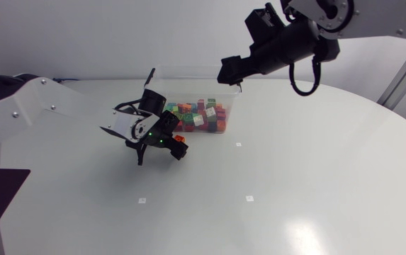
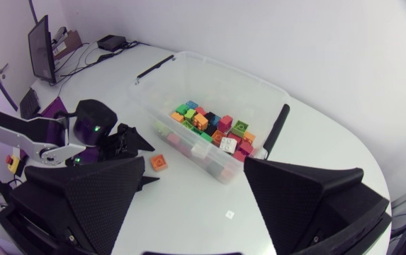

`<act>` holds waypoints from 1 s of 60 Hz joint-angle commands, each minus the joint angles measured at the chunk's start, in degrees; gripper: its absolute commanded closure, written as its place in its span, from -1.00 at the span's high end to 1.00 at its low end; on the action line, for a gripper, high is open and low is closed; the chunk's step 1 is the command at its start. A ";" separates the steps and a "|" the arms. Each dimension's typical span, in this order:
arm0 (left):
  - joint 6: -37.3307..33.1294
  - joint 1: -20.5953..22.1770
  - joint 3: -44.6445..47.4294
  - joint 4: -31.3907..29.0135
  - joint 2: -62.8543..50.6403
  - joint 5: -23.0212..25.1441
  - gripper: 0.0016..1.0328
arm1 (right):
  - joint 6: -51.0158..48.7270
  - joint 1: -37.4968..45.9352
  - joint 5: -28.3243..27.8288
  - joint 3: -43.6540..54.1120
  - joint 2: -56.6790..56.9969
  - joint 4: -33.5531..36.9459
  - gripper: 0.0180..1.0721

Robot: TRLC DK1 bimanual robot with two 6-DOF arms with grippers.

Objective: Place the duplo bricks in the container

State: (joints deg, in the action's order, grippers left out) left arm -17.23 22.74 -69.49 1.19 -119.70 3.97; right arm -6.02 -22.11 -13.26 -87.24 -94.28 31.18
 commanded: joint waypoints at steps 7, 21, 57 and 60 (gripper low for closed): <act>6.60 -0.15 -3.98 -2.07 -3.17 -0.28 0.75 | -0.04 0.31 0.25 10.95 8.94 -2.44 0.92; 9.06 0.02 -4.25 -3.39 -4.14 0.16 0.33 | 0.48 0.22 0.34 21.24 18.78 -3.49 0.92; 8.62 0.20 3.31 -6.64 12.21 1.57 -0.38 | 0.13 3.56 2.53 41.19 39.96 -2.35 0.92; 8.45 -0.24 3.58 -7.96 15.02 1.83 -0.38 | 0.13 3.56 3.68 42.86 41.55 -2.70 0.92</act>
State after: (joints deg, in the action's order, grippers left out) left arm -8.82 22.90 -67.20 -5.67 -111.20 5.23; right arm -5.98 -18.98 -10.57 -47.92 -55.11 28.47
